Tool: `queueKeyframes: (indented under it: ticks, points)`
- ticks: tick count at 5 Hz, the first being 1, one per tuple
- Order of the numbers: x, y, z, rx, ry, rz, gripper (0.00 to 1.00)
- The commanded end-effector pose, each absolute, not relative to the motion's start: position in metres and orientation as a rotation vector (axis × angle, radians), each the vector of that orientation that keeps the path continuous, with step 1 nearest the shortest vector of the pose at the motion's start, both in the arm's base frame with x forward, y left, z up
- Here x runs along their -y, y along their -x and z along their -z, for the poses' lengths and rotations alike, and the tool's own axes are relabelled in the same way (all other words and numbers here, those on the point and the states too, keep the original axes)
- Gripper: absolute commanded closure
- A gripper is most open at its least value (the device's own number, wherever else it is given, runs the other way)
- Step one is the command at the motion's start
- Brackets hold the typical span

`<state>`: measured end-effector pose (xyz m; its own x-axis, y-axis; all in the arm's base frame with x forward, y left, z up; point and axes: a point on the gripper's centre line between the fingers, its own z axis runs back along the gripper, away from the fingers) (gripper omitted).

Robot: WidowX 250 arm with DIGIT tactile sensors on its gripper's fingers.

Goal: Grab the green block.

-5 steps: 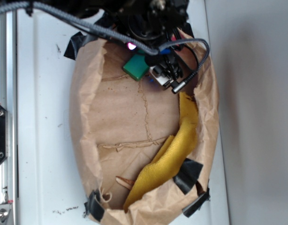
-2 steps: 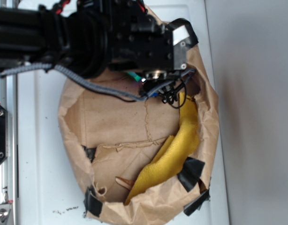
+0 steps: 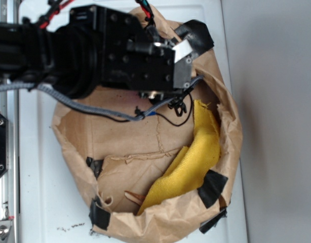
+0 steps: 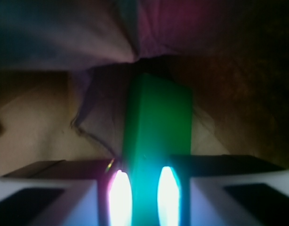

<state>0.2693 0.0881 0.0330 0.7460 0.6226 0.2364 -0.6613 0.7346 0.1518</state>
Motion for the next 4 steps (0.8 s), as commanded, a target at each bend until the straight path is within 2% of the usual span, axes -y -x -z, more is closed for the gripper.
queueKeyframes:
  ticks: [1,2,3,4]
  points:
    - [-0.085,-0.266,-0.052,0.203,-0.188,-0.687,1.0]
    - [-0.078,-0.253,-0.09,0.2,-0.03,-0.637,1.0]
    - [-0.08,-0.252,-0.096,0.205,-0.004,-0.636,0.31]
    - [-0.088,-0.256,-0.084,0.177,-0.019,-0.634,0.0]
